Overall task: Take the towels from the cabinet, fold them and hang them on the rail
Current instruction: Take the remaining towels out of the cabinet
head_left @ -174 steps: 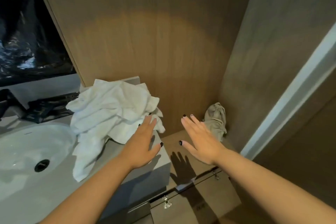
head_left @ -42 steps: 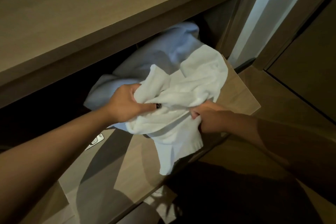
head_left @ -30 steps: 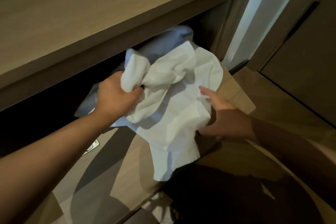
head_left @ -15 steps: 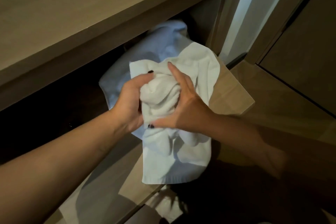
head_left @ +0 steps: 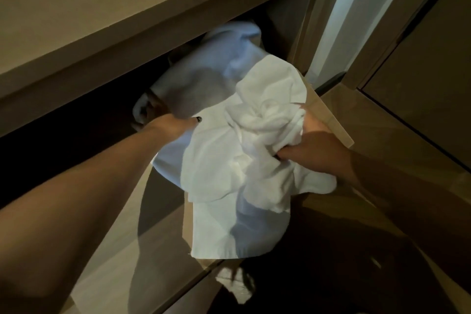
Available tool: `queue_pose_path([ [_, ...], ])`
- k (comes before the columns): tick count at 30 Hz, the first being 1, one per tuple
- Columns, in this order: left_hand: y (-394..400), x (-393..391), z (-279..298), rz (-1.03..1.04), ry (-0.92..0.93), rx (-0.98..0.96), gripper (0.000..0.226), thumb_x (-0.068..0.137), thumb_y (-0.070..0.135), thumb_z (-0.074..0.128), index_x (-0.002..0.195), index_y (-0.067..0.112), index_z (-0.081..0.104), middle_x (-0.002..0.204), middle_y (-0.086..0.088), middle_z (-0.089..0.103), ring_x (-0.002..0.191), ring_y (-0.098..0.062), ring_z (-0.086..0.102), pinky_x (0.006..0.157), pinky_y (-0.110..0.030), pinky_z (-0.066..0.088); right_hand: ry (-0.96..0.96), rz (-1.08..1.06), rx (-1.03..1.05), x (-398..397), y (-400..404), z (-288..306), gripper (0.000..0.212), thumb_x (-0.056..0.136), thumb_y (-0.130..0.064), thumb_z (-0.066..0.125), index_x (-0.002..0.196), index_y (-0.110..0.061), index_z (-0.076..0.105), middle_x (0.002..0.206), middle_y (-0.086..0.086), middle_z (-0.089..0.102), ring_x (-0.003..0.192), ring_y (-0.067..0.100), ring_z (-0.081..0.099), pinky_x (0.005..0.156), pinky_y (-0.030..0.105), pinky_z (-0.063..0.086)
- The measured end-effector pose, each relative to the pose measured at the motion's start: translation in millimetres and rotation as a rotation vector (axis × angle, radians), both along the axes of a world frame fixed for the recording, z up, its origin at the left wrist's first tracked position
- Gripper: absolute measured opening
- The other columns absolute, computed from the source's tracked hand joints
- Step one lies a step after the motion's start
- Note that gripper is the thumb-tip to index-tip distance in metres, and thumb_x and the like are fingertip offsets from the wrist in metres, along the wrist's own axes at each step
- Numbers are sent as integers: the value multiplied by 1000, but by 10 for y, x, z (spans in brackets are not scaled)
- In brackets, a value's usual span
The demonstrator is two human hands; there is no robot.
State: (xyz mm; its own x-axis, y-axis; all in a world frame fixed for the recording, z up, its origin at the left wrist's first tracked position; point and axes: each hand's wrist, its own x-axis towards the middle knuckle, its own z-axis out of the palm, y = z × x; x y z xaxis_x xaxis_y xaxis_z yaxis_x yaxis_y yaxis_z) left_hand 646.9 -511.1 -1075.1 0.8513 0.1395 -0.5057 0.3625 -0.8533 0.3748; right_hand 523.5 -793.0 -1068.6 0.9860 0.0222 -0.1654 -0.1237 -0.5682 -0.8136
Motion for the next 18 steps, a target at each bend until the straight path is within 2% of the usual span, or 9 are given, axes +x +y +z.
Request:
queue_pose_path([
  [2, 19, 19, -58, 83, -64, -43, 92, 86, 54, 67, 148, -4, 31, 151, -27, 36, 139, -42, 35, 112, -45, 31, -25, -2, 16, -52, 8, -83, 84, 74, -25, 84, 142, -27, 37, 119, -13, 52, 114, 11, 54, 90, 12, 41],
  [3, 21, 9, -39, 103, -96, -24, 91, 86, 46, 70, 149, -4, 27, 153, -28, 31, 141, -42, 32, 113, -46, 29, -42, 8, 33, -82, 8, -119, 87, 72, -28, 86, 144, -27, 37, 124, -12, 52, 117, 11, 52, 94, 13, 42],
  [6, 60, 3, 14, 119, -140, 17, 75, 87, 36, 72, 141, -5, 41, 142, -28, 46, 131, -43, 44, 106, -46, 37, -67, 75, -4, -146, 26, -160, 94, 65, -43, 85, 144, -31, 37, 138, -1, 52, 124, 19, 52, 103, 38, 47],
  [8, 86, -12, -11, 145, -134, -33, 62, 89, 33, 69, 135, -4, 48, 131, -25, 54, 125, -41, 50, 102, -45, 41, -56, 101, -53, -132, 59, -139, 92, 60, -50, 80, 140, -42, 35, 137, 1, 51, 124, 23, 53, 101, 46, 48],
  [10, 63, -65, -36, 211, -148, -162, 57, 90, 37, 66, 135, 5, 51, 129, -17, 55, 129, -36, 47, 106, -42, 39, -35, 130, -111, -118, 81, -82, 88, 57, -55, 77, 133, -52, 32, 133, -1, 50, 121, 24, 54, 98, 49, 49],
  [12, -10, -176, 1, 196, -262, -218, 55, 86, 43, 69, 131, 14, 55, 132, -10, 56, 127, -31, 48, 103, -37, 41, -37, 197, -189, -114, 44, -21, 88, 59, -56, 77, 135, -53, 32, 129, -4, 47, 116, 24, 55, 96, 46, 50],
  [14, -85, -321, 114, 63, -416, -309, 38, 84, 35, 75, 109, 9, 62, 102, -6, 64, 96, -21, 59, 81, -31, 46, -83, 308, -291, -96, -18, 67, 92, 61, -50, 83, 140, -47, 35, 127, -6, 41, 112, 20, 52, 95, 38, 49],
  [16, -123, -475, 254, -144, -535, -432, 29, 82, 24, 77, 93, 8, 56, 83, -3, 59, 73, -16, 55, 68, -28, 44, -113, 407, -432, -65, -71, 200, 94, 64, -43, 88, 143, -42, 37, 130, -7, 36, 109, 12, 43, 95, 21, 41],
  [18, -130, -588, 361, -329, -603, -487, 28, 76, 15, 78, 85, 9, 52, 82, -5, 57, 74, -21, 57, 68, -36, 50, -190, 429, -527, -30, -126, 354, 91, 65, -35, 89, 143, -34, 43, 135, -1, 34, 107, 7, 34, 92, 9, 30],
])
